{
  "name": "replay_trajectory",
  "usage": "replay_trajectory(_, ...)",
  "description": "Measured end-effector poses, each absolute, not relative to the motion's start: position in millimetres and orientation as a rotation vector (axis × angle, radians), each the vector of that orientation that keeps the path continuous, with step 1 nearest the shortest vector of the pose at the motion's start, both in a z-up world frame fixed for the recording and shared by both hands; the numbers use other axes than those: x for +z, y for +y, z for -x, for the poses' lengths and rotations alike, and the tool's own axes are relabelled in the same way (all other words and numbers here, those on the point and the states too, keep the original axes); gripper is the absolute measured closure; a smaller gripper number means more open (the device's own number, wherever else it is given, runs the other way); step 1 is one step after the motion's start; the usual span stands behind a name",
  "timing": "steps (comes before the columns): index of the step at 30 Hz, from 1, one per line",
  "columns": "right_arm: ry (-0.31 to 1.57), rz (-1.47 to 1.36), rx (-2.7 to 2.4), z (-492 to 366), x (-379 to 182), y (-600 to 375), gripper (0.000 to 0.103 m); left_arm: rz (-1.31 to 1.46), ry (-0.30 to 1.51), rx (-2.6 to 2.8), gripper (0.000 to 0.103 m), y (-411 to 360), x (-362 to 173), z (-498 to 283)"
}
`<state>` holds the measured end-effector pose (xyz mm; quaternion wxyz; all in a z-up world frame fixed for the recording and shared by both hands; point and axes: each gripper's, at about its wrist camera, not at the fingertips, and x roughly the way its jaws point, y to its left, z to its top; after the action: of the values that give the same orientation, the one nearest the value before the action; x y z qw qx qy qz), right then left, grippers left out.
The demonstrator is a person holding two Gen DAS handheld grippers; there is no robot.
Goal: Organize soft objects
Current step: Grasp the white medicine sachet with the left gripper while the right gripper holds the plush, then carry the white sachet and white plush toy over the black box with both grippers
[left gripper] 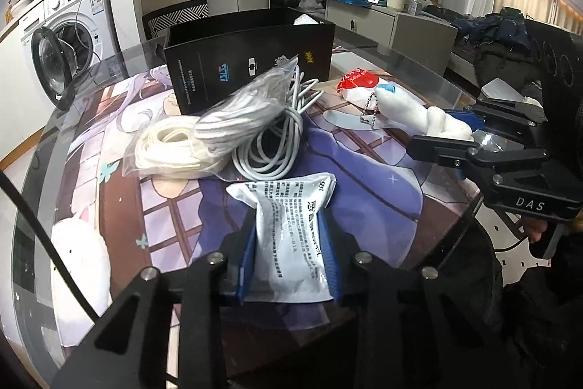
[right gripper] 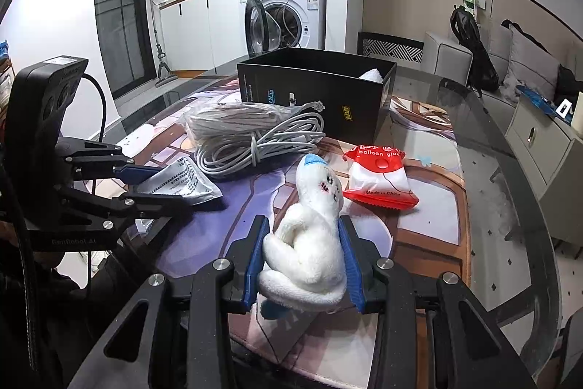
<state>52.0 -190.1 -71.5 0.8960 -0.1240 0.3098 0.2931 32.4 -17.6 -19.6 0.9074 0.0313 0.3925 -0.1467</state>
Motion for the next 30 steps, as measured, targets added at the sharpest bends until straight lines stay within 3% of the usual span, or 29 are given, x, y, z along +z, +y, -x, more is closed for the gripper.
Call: replay_trajectory(30, 0.546, 0.22, 0.612, -52, -25, -185, 0.064, 0.063, 0.644, -0.314, 0.073, 16, 38, -35)
